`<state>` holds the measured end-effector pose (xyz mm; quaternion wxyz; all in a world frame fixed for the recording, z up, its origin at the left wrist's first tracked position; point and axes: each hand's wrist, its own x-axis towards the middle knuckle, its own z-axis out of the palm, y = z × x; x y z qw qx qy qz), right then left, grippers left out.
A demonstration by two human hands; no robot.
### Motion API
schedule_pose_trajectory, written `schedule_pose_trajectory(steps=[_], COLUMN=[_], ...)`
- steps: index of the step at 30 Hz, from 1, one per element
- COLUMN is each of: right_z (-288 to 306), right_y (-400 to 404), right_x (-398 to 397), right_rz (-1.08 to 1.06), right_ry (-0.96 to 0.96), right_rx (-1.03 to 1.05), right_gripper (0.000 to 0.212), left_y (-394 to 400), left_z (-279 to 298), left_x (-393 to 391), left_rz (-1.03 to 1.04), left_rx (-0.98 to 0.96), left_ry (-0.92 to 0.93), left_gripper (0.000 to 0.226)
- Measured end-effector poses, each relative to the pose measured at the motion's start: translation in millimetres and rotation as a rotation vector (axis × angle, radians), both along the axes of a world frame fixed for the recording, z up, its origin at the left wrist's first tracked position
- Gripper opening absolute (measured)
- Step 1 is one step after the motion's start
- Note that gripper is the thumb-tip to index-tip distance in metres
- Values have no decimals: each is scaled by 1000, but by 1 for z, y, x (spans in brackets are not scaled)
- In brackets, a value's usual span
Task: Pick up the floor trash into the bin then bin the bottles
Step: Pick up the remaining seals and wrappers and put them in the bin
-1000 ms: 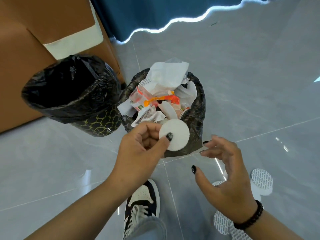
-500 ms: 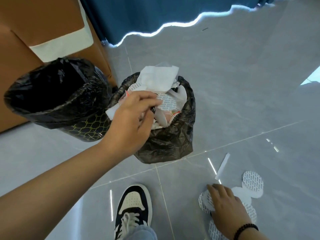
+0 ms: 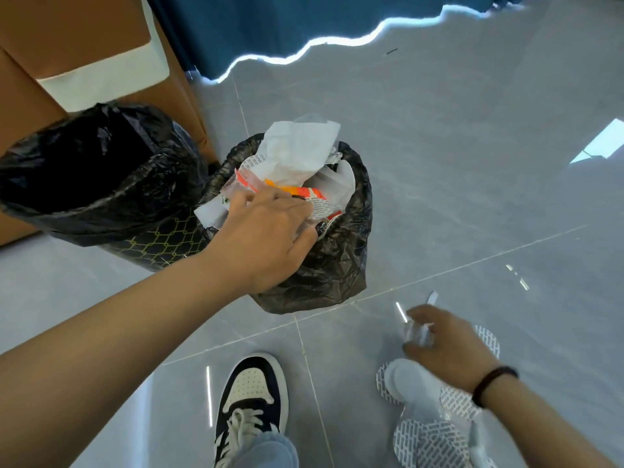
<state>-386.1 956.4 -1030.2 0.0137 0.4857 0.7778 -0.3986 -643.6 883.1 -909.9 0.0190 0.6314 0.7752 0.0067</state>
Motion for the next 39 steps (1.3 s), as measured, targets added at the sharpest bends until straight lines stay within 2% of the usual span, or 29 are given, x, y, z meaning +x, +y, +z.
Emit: schedule_pose_trajectory(steps=[3,5,6,7,9,11,12,13,15,21,26,29,31,35,39], right_z=[44,71,80,83,77,54,38,23,-3,-34,-50,-66,-69,-71,-70], right_y=[34,48,53,58,60,43,27,10,-19,-68,-93,-89,-83,-72,-66], right_x=[0,4,7,10,16,21,26,29,40,66,81,85,81,74,69], right_rz=[-148,-193,-190,-177,-49,258,428,575,711,746,851,841,814,762,814], right_ry=[250,411,432,395,104,-252,-363,-423,-485,-446,-420,-380,-370,-372,-356], right_rx=[-197,-270,-278,-251,-74,146,194,191,120,174,231,303,346,258,269], right_gripper=[34,35,37,40,48,60,63,65,71,80,83,88,82,63,47], left_y=[-8,-16,-21,-24,-32,-40,-44,-47,-51,-53,-57,-61,-63,-66,-69], left_z=[2,2,2,1,-2,-7,-11,-16,-28,-46,-53,-57,-59,-64,-66], left_x=[4,10,13,18,28,41,50,56,70,94,99,102,102,101,99], left_rz=[34,35,23,-3,-70,-159,-213,-269,-375,-480,-461,-453,-449,-422,-373], left_rx=[145,252,299,338,389,399,379,348,267,117,90,88,88,81,75], left_ry=[-85,-136,-158,-177,-191,-182,-179,-169,-157,-205,-269,-317,-331,-372,-405], left_gripper=[57,50,46,43,38,34,33,32,30,28,24,23,23,25,26])
